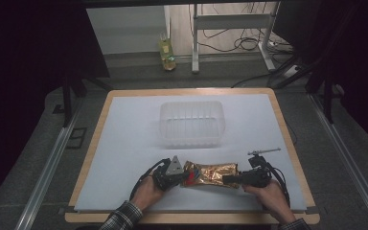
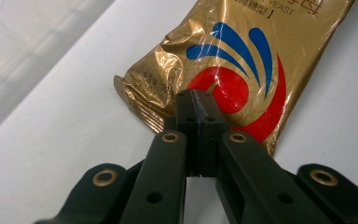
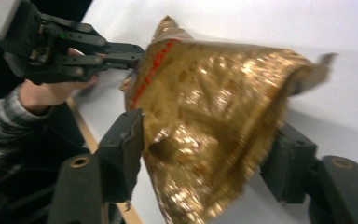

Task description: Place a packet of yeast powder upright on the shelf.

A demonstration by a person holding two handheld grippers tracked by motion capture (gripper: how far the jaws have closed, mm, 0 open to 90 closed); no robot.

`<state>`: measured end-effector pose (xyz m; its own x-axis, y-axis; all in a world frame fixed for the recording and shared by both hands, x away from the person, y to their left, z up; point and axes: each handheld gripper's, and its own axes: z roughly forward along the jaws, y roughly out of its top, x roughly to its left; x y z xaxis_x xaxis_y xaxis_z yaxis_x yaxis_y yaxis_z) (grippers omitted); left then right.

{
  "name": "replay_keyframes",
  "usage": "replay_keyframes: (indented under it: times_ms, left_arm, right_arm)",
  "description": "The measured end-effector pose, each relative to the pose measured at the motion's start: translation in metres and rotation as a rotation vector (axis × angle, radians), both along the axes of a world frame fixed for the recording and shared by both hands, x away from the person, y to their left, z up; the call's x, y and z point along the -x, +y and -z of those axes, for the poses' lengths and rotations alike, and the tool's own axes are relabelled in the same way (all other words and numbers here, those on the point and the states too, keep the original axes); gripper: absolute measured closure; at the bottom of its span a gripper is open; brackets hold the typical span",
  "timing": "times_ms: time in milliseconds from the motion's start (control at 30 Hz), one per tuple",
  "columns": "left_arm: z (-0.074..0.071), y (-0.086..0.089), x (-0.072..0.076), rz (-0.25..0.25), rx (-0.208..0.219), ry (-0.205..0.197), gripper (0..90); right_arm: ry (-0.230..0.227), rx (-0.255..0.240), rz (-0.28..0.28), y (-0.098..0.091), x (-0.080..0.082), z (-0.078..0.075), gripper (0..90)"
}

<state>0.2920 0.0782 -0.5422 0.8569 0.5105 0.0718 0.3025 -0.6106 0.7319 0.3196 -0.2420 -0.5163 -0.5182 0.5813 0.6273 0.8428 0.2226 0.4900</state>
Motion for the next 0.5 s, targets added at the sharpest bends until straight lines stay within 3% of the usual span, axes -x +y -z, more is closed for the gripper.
replay_keyframes:
  times_ms: [167, 367, 500]
  left_arm:
    - [0.0, 0.001, -0.001, -0.003, 0.015, 0.013, 89.9]
    - [0.001, 0.001, -0.001, -0.005, 0.033, 0.021, 89.8]
    - [0.001, 0.003, -0.002, 0.005, 0.03, 0.024, 89.7]
  right_arm:
    - [-0.016, -0.008, 0.006, 0.005, -0.006, -0.006, 48.2]
    - [0.004, -0.041, 0.005, 0.011, -0.012, -0.008, 56.2]
    - [0.013, -0.054, 0.02, 0.013, -0.013, -0.011, 67.6]
